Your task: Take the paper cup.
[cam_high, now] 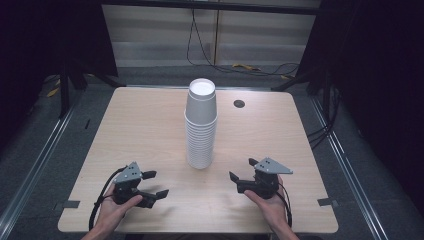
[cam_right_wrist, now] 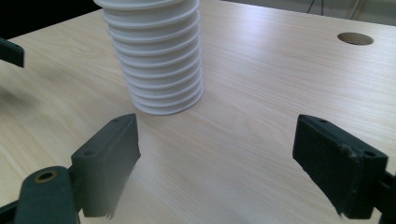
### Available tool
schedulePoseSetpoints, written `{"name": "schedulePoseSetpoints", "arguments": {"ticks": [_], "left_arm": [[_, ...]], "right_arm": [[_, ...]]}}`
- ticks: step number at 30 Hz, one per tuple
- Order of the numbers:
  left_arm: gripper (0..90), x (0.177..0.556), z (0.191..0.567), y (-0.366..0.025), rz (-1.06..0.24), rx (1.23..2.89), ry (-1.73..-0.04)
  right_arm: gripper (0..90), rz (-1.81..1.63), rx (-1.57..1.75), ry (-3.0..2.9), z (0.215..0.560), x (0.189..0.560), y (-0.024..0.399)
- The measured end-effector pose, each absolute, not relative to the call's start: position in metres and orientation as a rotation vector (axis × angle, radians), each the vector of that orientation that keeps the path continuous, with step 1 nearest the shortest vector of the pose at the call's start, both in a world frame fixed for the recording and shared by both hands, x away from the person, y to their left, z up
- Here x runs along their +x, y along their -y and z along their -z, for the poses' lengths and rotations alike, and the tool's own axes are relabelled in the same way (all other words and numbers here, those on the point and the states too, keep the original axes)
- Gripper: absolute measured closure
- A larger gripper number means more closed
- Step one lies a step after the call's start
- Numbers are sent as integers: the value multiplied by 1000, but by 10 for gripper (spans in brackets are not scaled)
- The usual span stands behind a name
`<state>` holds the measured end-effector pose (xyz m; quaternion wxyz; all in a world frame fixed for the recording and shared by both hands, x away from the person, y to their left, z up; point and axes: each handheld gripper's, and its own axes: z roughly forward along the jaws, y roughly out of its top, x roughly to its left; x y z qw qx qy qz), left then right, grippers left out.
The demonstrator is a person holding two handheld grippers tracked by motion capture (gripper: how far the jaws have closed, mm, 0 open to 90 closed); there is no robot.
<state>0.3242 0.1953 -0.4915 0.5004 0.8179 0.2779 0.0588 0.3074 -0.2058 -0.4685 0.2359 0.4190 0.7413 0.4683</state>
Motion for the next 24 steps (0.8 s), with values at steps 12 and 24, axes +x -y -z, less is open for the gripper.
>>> {"name": "schedulePoseSetpoints", "arguments": {"ticks": [12,24], "left_arm": [[161,324,495,-191,-137,1953,-688],[160,320,494,-190,-156,1973,-653]], "right_arm": [[195,-1360,1156,-1983,456,309,208],[177,-1436,1069,-2027,429,314,201]]}}
